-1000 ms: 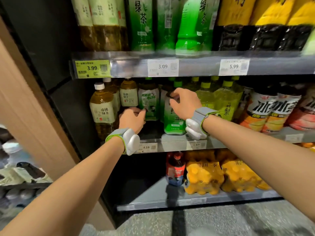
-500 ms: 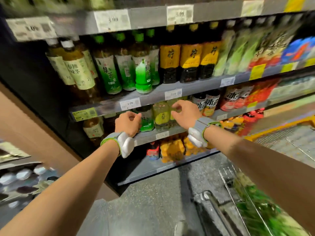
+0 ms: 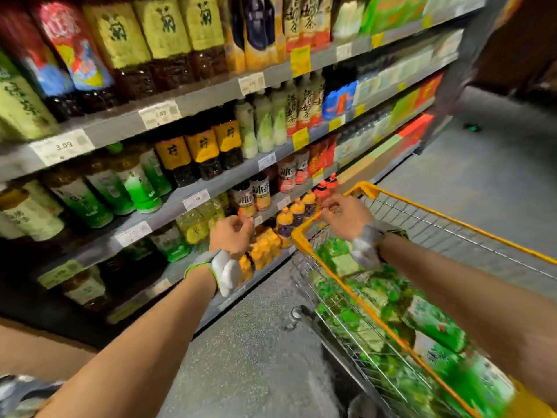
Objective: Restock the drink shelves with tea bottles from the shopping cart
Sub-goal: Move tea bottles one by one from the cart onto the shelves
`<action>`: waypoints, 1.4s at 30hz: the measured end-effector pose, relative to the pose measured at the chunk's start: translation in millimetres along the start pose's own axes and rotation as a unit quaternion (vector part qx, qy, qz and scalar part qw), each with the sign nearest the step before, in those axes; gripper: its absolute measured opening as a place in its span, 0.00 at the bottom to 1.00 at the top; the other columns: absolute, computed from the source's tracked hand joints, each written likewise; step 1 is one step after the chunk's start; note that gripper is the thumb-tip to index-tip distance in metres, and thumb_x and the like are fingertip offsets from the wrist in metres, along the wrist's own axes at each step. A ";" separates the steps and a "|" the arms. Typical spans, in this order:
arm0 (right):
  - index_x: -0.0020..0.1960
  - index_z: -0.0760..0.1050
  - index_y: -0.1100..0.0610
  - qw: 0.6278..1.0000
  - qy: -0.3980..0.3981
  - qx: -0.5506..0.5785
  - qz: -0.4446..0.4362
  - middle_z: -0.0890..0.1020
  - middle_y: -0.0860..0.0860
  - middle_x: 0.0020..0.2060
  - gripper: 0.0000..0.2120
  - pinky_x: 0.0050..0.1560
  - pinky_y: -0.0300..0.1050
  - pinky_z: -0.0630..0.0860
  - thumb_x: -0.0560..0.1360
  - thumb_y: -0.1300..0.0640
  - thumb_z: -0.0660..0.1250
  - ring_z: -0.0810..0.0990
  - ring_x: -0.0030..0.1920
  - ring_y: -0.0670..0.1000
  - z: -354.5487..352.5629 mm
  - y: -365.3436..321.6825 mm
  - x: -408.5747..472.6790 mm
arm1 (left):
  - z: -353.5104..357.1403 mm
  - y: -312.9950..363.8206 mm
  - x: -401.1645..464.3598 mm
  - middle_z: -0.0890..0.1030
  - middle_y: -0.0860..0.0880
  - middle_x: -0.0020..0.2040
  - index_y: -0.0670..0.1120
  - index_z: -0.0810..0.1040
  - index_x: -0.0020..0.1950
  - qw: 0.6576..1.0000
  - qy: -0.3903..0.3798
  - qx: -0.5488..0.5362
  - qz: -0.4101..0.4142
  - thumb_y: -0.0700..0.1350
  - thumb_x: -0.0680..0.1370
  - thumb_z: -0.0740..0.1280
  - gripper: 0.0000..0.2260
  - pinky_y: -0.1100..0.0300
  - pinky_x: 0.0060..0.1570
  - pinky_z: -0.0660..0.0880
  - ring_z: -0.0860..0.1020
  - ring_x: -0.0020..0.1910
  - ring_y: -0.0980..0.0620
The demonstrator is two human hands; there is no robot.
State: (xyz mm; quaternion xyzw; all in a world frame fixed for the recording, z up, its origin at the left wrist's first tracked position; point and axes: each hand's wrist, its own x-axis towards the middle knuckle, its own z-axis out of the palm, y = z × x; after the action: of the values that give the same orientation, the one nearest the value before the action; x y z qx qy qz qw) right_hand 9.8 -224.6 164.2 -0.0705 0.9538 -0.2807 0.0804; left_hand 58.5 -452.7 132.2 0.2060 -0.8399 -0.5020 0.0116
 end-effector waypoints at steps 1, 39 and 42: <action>0.63 0.74 0.57 1.000 0.016 -0.004 0.013 0.79 0.54 0.57 0.16 0.50 0.46 0.74 0.79 0.51 0.61 0.78 0.56 0.58 -12.3 17.9 -3.0 | 18.1 9.5 -2.1 0.83 0.46 0.38 0.41 0.80 0.48 1.000 -0.011 0.000 -0.001 0.54 0.78 0.64 0.15 0.58 0.36 0.82 0.82 0.35 0.48; 0.70 0.67 0.62 0.824 -0.128 0.355 0.422 0.73 0.60 0.66 0.20 0.66 0.55 0.69 0.81 0.54 0.58 0.73 0.64 0.62 86.8 444.9 80.5 | 512.0 14.2 109.8 0.72 0.39 0.68 0.38 0.68 0.69 0.938 -0.212 0.186 -0.200 0.69 0.72 0.62 0.39 0.46 0.69 0.66 0.71 0.67 0.39; 0.67 0.72 0.57 0.657 -0.073 0.590 0.464 0.78 0.61 0.61 0.23 0.61 0.60 0.75 0.79 0.43 0.60 0.77 0.60 0.62 111.2 453.2 87.3 | 522.2 8.9 112.6 0.72 0.38 0.68 0.38 0.68 0.70 0.935 -0.228 0.153 -0.225 0.72 0.63 0.63 0.47 0.45 0.67 0.68 0.72 0.66 0.39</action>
State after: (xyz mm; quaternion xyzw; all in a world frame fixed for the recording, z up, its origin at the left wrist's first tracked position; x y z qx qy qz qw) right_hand -94.5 78.8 -185.8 0.4227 0.4881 -0.7045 0.2945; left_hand -165.6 -51.5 -140.3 0.2688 -0.8183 -0.3904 -0.3253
